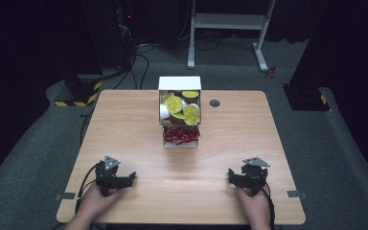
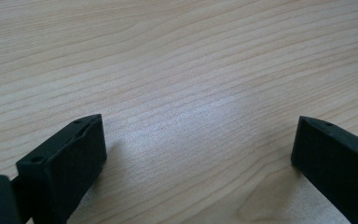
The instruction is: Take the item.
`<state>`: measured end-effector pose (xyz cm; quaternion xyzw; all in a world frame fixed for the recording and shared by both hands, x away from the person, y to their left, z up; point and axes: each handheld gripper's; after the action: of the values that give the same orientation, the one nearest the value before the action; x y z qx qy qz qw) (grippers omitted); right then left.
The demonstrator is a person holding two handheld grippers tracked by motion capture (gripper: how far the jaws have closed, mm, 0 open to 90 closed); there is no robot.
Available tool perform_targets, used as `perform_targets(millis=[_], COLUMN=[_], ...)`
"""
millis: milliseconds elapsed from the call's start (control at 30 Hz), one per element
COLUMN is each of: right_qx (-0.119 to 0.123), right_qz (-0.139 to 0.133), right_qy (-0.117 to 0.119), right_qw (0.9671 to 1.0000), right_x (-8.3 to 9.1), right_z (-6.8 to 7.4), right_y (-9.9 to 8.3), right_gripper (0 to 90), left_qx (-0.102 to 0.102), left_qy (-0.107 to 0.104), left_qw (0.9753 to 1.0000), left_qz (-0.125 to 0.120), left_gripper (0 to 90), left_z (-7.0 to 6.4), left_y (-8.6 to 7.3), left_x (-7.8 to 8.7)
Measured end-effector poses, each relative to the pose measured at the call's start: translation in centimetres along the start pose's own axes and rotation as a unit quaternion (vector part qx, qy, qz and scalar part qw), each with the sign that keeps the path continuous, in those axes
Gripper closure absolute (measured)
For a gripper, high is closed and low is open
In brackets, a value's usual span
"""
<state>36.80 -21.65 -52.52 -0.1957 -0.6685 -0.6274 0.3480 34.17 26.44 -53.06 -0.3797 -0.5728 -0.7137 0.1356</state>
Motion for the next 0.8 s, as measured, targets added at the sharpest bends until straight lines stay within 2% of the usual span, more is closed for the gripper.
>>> perform_targets(millis=[800], right_qx=[0.001], right_qz=[0.001], right_qy=[0.001], right_qw=[1.0], right_x=[-0.04], right_z=[-0.01], right_y=[0.06], right_gripper=[9.5], left_qx=[0.0], left_qy=[0.0], left_qw=[1.0], left_qz=[0.0], left_gripper=[3.5], left_z=[0.0], left_y=[0.0], left_x=[0.0])
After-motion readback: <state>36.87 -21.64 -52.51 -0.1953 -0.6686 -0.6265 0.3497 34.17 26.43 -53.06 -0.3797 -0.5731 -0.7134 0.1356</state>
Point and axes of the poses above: each handheld gripper's, and its own axes: x roughly backward along the jaws, y roughly out of its top, z roughly to its left, and after that the axes turned 4 degrees about -x, right-handed
